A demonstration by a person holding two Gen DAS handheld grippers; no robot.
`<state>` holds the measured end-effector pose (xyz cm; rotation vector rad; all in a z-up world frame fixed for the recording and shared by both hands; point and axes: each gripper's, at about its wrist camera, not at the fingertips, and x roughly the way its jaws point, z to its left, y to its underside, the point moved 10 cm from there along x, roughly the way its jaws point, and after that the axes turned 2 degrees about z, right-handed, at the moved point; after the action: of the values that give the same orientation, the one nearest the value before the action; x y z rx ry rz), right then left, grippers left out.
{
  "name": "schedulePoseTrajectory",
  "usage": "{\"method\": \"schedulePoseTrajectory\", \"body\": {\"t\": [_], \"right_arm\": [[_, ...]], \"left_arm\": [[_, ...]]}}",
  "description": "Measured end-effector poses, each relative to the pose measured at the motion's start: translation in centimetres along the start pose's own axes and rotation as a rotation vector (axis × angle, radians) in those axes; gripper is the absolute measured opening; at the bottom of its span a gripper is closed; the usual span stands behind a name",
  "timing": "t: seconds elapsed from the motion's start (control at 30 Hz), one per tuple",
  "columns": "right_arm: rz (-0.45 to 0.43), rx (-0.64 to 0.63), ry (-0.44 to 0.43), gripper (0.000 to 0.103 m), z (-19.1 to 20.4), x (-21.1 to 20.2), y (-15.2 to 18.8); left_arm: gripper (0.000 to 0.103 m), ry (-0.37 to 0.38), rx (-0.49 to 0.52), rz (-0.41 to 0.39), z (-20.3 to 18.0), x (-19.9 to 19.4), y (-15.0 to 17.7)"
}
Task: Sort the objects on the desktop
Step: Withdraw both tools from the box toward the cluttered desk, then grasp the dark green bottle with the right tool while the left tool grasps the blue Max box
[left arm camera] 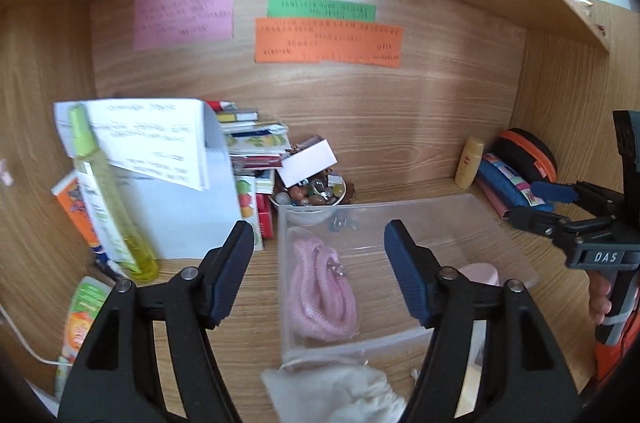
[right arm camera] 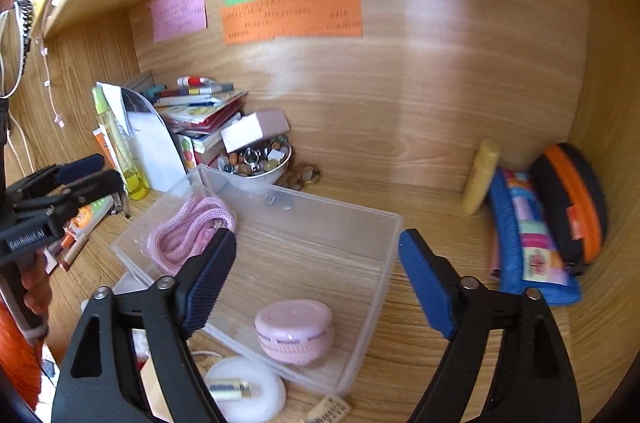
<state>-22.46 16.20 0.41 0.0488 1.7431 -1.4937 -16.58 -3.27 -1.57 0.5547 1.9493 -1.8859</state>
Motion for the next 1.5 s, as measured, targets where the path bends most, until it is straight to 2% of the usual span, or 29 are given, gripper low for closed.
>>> {"method": "schedulePoseTrajectory", "body": {"t": [0.27, 0.43, 0.6, 0.77, 0.87, 0.93, 1.03, 1.17, 1.27, 1.5], "right_arm": [[-0.007, -0.021, -0.01, 0.083, 0.1, -4.1, 2.9], [-0.001, -0.077, 0.002, 0.083, 1.5, -6.1, 5.7], [0.016, -0.105, -0.026, 0.083, 3.4, -7.1, 8.5], [0.046, -0.093, -0.087, 0.083, 5.6, -7.7, 11.8], [0.059, -0.077, -0.177, 0.083, 7.6, -8.3, 13.3], [0.075, -0.099, -0.227, 0.082, 9.2, -8.7, 14.0], [0.082, -0.157, -0.243, 0.082, 11.2, -9.0, 14.9], [0.113, -0.215, -0.251, 0.06, 12.8, -8.5, 16.2], [0.159, -0.238, -0.266, 0.05, 13.5, -7.7, 17.4], [0.238, -0.268, -0.236, 0.048, 13.5, -5.1, 19.0]], "left_arm": [[0.073, -0.016, -0.025, 0.029, 1.9, -3.6, 2.8], [0.073, -0.07, -0.006, 0.059, 3.0, -5.5, 5.9], [0.074, -0.088, 0.005, 0.088, 3.3, -6.8, 8.8], [0.075, -0.086, -0.012, 0.131, 3.2, -7.7, 11.7], [0.075, -0.089, -0.023, 0.151, 3.2, -8.3, 13.3], [0.075, -0.08, -0.033, 0.162, 3.1, -8.6, 13.9], [0.075, -0.078, -0.038, 0.168, 2.8, -9.1, 14.8], [0.075, -0.075, -0.045, 0.187, 2.6, -9.5, 16.1], [0.075, -0.069, -0.052, 0.213, 2.5, -9.4, 17.1], [0.075, -0.034, -0.064, 0.273, 1.8, -8.0, 18.9]]}}
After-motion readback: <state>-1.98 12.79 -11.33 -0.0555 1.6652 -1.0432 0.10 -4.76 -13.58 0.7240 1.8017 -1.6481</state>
